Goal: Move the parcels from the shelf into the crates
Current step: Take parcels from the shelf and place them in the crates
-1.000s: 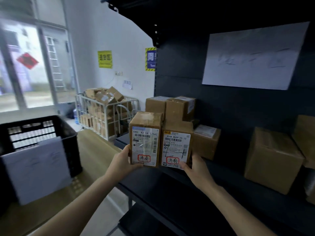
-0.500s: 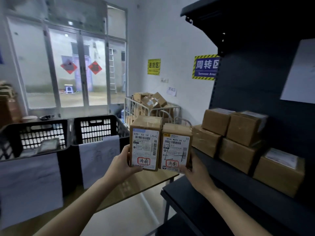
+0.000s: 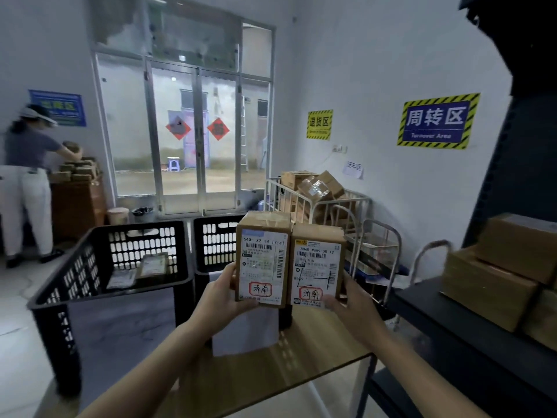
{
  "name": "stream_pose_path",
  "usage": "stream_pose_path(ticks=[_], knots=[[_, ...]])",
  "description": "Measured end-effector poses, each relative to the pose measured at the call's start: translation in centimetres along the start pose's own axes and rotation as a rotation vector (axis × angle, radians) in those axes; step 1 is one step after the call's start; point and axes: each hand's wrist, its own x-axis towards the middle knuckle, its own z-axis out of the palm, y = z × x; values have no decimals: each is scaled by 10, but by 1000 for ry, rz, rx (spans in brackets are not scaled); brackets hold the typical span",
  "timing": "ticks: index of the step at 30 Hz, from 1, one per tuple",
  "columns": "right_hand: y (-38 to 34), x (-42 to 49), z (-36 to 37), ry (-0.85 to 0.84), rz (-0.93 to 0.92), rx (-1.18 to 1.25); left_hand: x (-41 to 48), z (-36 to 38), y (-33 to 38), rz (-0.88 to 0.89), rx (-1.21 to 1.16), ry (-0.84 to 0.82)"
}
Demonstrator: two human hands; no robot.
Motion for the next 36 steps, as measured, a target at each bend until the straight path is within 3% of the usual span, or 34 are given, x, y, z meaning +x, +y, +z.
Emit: stream_pose_path(ticks=[12, 19, 25, 36], knots=[[-8, 112, 61, -114, -37, 78, 65, -44, -60, -126, -43, 112], [31, 213, 93, -144, -19, 121, 141, -36, -91, -195, -59, 159], [67, 310, 119, -166, -125, 16, 219, -25, -128, -284, -28, 196], [113, 421, 176, -360, 14, 196, 310, -16, -204, -436, -37, 174]])
